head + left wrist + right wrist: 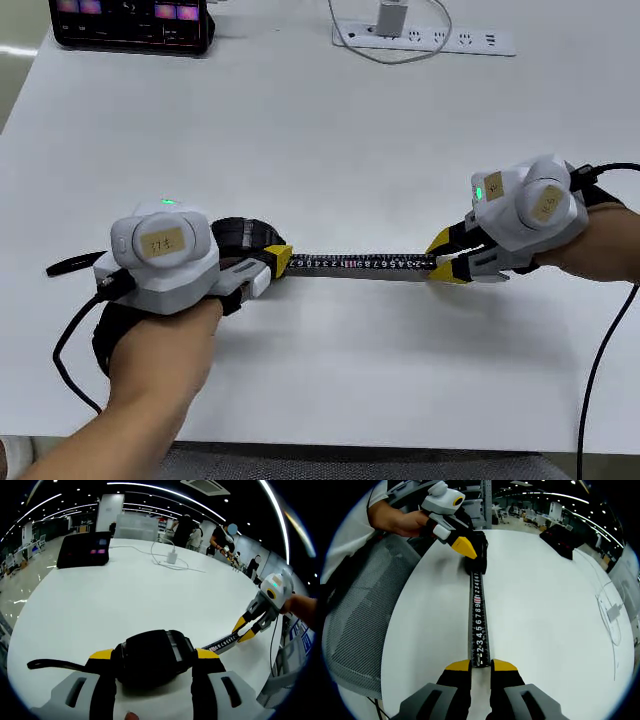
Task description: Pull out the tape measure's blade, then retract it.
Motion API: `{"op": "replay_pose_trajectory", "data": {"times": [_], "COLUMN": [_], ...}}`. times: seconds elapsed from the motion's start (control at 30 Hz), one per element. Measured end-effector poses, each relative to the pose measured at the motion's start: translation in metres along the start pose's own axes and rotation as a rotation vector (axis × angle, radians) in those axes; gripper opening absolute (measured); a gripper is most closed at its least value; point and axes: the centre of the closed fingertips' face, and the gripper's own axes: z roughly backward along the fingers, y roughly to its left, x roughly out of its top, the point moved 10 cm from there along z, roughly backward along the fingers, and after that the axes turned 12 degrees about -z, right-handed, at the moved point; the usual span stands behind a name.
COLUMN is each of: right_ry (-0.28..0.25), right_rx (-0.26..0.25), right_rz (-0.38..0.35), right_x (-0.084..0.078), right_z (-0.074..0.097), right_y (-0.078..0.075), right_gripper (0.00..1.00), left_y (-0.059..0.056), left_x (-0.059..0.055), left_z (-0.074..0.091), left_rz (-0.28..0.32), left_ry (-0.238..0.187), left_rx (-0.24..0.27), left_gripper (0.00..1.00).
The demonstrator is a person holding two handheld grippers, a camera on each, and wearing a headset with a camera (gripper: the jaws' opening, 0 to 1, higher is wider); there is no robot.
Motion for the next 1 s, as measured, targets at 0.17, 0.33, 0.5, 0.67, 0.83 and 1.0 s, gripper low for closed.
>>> {"op": "replay_pose_trajectory", "data": {"times": [0.17,0.33,0.5,0.67,0.83,1.0], "right_ry": [-0.006,-0.016,-0.026,-0.037,-0.045,-0.049], "right_rx": [0.005,0.008,0.015,0.021,0.027,0.033], "right_rz": [0.001,0.002,0.004,0.005,0.006,0.002], "right_x": [0.006,0.012,0.018,0.026,0.031,0.035], "right_z": [-0.002,-0.006,-0.01,-0.015,-0.018,-0.022], "right_y": [0.001,0.002,0.002,0.003,0.004,0.004], "right_gripper": [0.1,0.1,0.1,0.1,0.1,0.1], "left_y": [0.0,0.0,0.001,0.001,0.002,0.003], "left_x": [0.0,0.0,0.0,0.0,0.0,-0.001], "left_z": [0.0,0.0,0.0,0.0,0.0,0.0], "left_rz": [0.007,0.013,0.018,0.023,0.027,0.043], "left_ry": [-0.002,-0.004,-0.005,-0.006,-0.007,-0.014], "left_rx": [-0.002,-0.005,-0.006,-0.007,-0.009,-0.015], "left_gripper": [0.56,0.56,0.56,0.56,0.56,0.56]}}
